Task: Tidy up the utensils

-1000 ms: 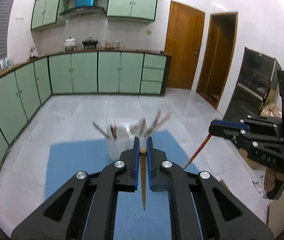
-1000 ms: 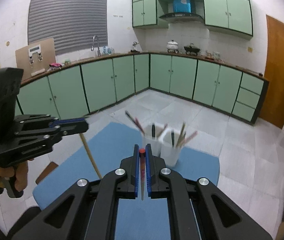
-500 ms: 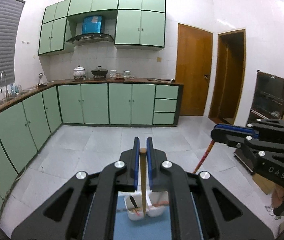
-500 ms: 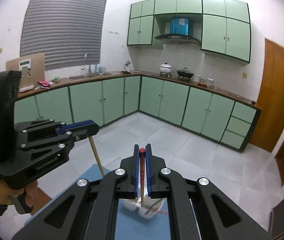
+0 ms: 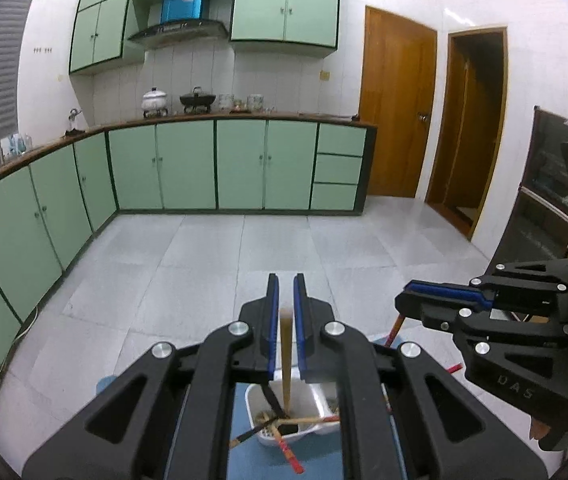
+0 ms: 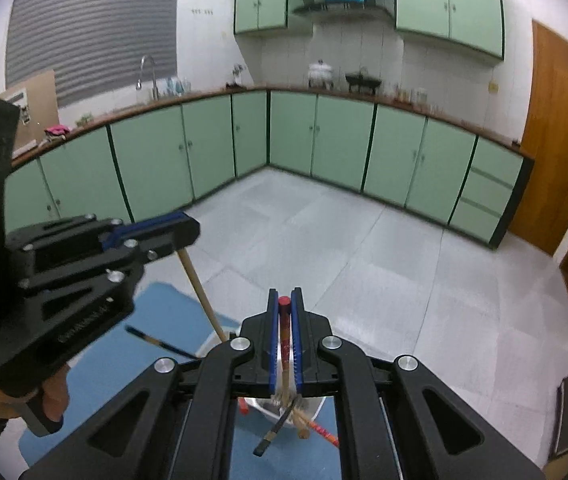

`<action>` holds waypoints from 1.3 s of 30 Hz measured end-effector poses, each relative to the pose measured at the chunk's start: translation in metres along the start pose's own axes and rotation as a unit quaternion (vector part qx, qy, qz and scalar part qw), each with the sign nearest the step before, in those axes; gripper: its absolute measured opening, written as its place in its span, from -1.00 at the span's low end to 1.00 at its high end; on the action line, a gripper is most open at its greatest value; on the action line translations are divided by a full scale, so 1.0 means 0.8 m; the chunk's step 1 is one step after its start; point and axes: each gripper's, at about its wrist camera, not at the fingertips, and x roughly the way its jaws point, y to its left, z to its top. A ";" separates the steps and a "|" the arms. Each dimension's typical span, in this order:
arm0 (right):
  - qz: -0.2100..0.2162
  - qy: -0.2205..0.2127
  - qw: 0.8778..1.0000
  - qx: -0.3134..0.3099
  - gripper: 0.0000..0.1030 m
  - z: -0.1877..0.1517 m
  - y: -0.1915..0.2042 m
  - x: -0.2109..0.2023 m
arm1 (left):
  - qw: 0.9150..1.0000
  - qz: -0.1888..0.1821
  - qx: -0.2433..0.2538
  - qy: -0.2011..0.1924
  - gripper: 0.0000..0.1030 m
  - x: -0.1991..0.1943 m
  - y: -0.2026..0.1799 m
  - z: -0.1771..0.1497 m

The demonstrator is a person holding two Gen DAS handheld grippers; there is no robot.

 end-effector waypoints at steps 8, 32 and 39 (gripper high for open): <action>-0.003 -0.111 0.993 0.039 0.13 0.028 0.008 -0.145 | 0.998 0.030 -0.016 -0.045 0.83 -0.126 0.013 0.039; -0.090 -0.080 0.983 0.139 0.89 -0.420 0.239 -0.505 | 0.982 0.167 -0.081 0.031 0.90 -0.610 -0.038 -0.337; -0.116 -0.138 0.979 0.092 0.89 -0.421 0.289 -0.574 | 0.983 0.174 -0.053 -0.013 0.90 -0.691 -0.087 -0.331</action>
